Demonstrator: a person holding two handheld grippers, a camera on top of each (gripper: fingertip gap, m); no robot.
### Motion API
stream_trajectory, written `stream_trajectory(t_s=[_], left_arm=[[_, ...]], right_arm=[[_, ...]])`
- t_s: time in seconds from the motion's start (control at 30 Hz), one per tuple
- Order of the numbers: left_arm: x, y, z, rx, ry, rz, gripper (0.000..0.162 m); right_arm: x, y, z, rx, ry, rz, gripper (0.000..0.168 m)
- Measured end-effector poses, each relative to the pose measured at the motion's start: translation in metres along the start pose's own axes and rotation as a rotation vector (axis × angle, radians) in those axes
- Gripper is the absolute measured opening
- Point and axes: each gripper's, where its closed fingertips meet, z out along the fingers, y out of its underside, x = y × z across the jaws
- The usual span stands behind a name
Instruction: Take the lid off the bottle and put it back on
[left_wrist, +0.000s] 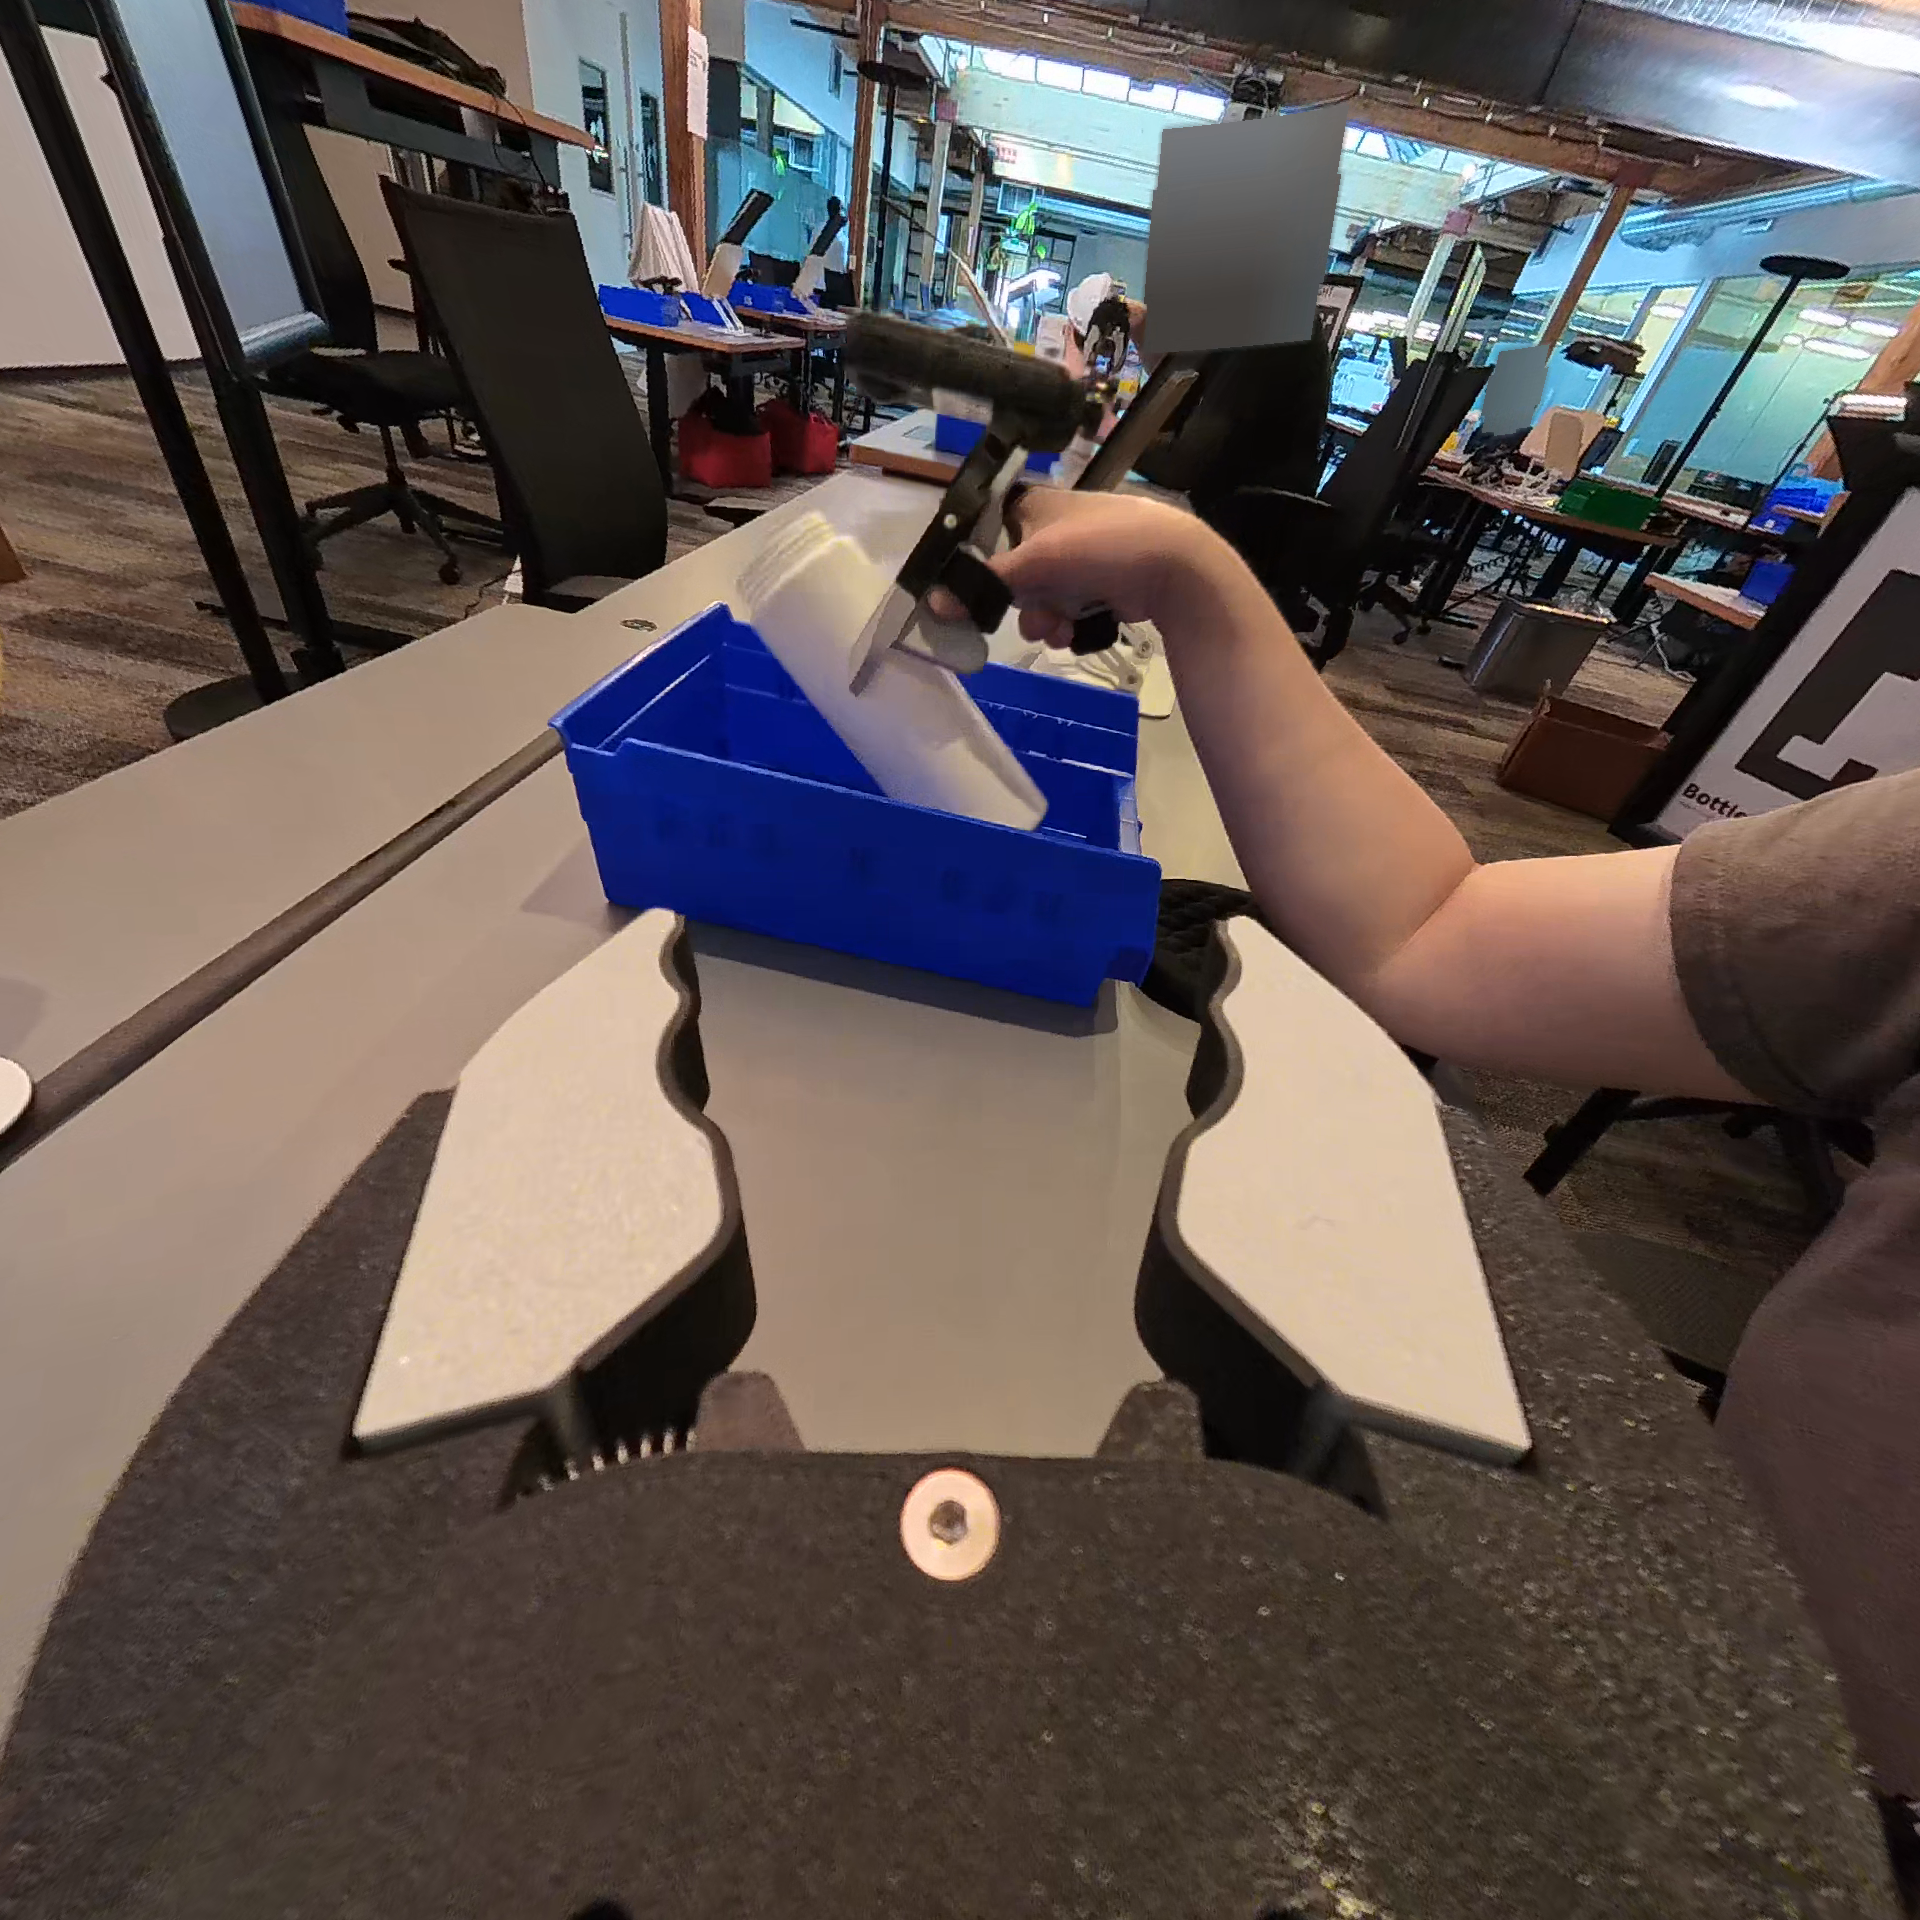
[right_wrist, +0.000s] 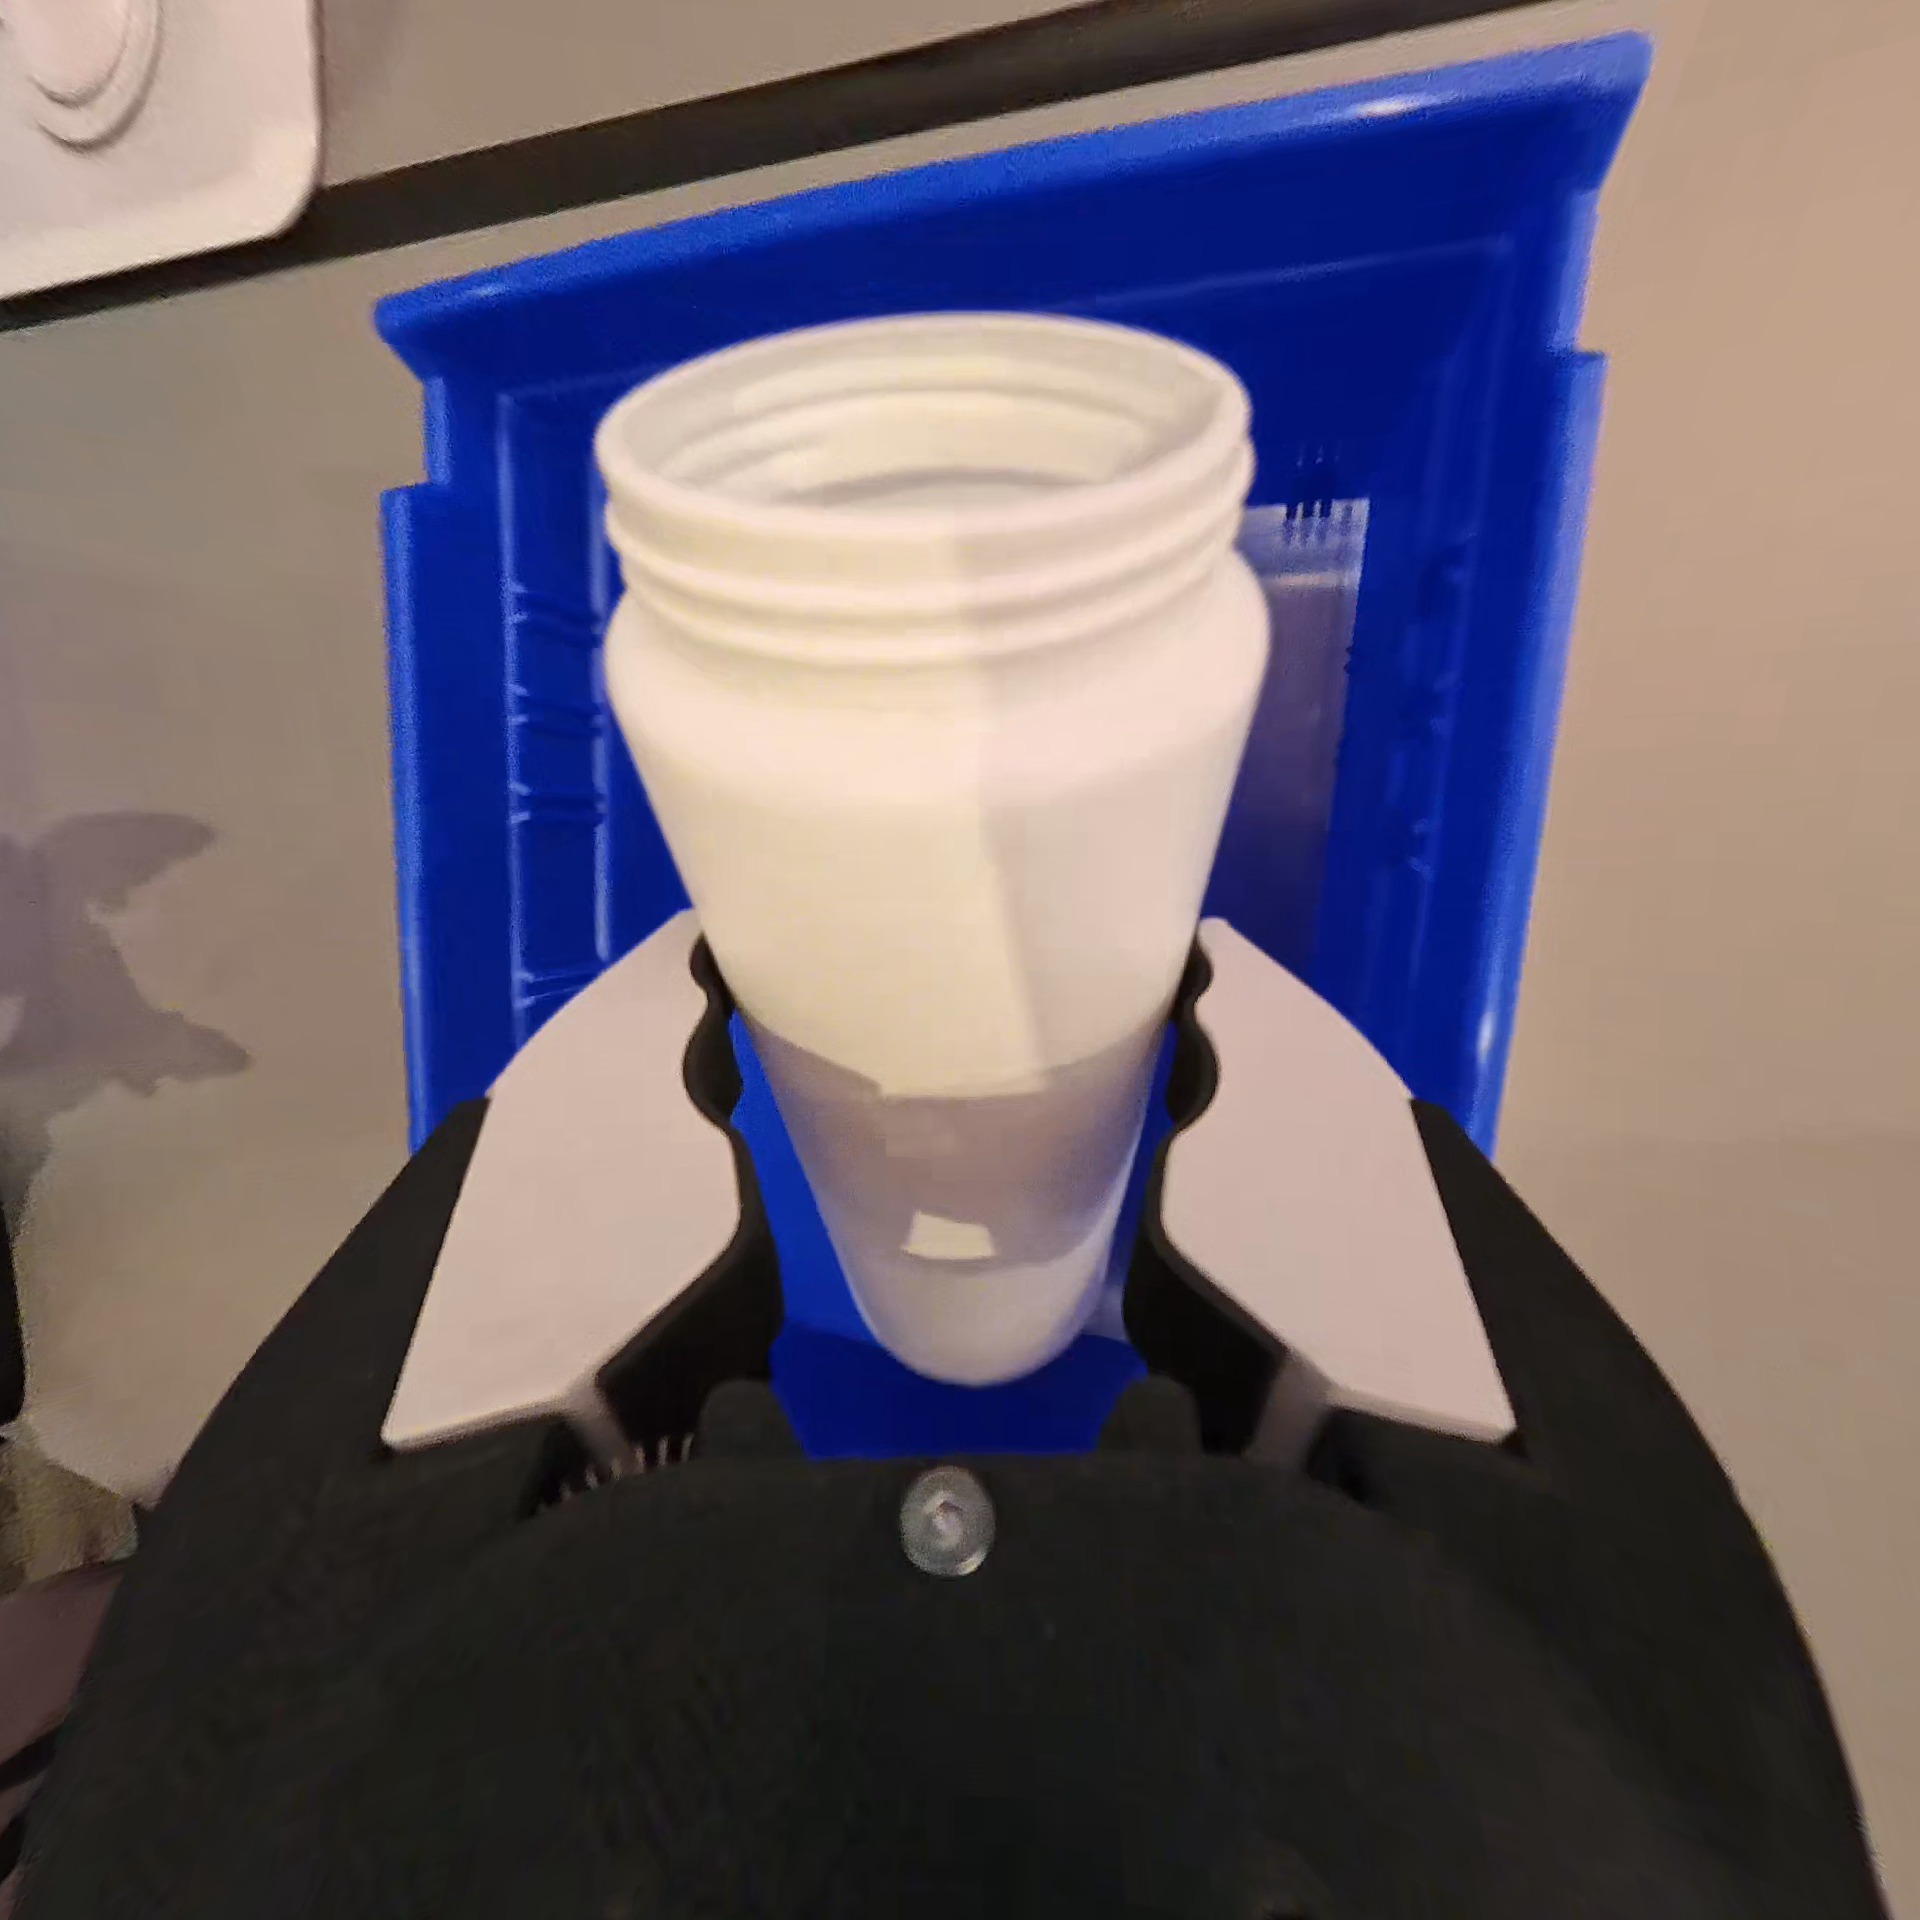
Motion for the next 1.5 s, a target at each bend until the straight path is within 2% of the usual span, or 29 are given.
stream_trajectory(t_s=[0.1,0.5,0.6,0.67,0.7,0.77,0.83,0.87,0.9,0.93,1.0,1.07,1.2,1.23,1.27,1.33,1.4,1.43,1.5], left_arm=[[-0.001,0.003,0.001,-0.008,0.004,-0.009,0.092],[-0.003,0.005,0.002,-0.003,0.013,-0.028,0.090],[-0.004,0.003,0.000,0.003,0.007,-0.030,0.091],[-0.004,-0.005,-0.005,0.000,0.001,-0.020,0.092],[-0.003,-0.014,-0.012,0.011,-0.011,0.000,0.092],[-0.005,-0.045,-0.035,0.084,-0.080,0.066,0.092],[-0.008,-0.076,-0.066,0.151,-0.180,0.136,0.091],[-0.012,-0.087,-0.083,0.152,-0.245,0.166,0.091],[-0.018,-0.094,-0.101,0.131,-0.322,0.191,0.091],[-0.025,-0.100,-0.120,0.101,-0.409,0.213,0.091],[-0.041,-0.107,-0.164,0.043,-0.604,0.258,0.091],[-0.062,-0.111,-0.217,-0.018,-0.853,0.304,0.091],[-0.090,-0.111,-0.331,-0.150,-1.389,0.394,0.083],[-0.093,-0.104,-0.353,-0.223,-1.479,0.380,0.083],[-0.096,-0.094,-0.370,-0.292,-1.533,0.346,0.084],[-0.105,-0.071,-0.388,-0.376,-1.536,0.242,0.084],[-0.119,-0.044,-0.399,-0.411,-1.506,0.098,0.081],[-0.126,-0.027,-0.406,-0.452,-1.497,0.012,0.077],[-0.135,0.008,-0.427,-0.585,-1.534,-0.135,0.059]], right_arm=[[0.012,0.008,0.015,-0.083,0.093,-0.016,0.084],[0.032,0.030,0.049,-0.272,0.234,-0.002,0.083],[0.032,0.033,0.042,-0.297,0.259,0.014,0.083],[0.020,0.033,0.018,-0.282,0.259,-0.013,0.079],[0.008,0.025,0.000,-0.205,0.234,-0.060,0.078],[-0.012,-0.009,-0.049,0.079,0.241,-0.179,0.077],[-0.017,-0.040,-0.107,0.423,0.321,-0.270,0.077],[-0.015,-0.047,-0.129,0.562,0.353,-0.313,0.076],[-0.007,-0.046,-0.141,0.628,0.376,-0.335,0.075],[0.008,-0.037,-0.139,0.583,0.388,-0.310,0.075],[0.051,-0.011,-0.117,0.381,0.407,-0.200,0.075],[0.083,0.007,-0.091,0.245,0.381,-0.112,0.074],[0.097,0.024,-0.043,0.104,0.208,-0.037,0.052],[0.096,0.027,-0.035,0.078,0.180,-0.031,0.052],[0.096,0.031,-0.027,0.043,0.163,-0.025,0.051],[0.092,0.039,-0.015,-0.026,0.115,-0.011,0.047],[0.084,0.042,-0.009,-0.063,0.056,0.014,0.026],[0.081,0.042,-0.008,-0.079,0.046,0.020,0.012],[0.082,0.043,-0.008,-0.098,0.090,-0.001,0.009]])
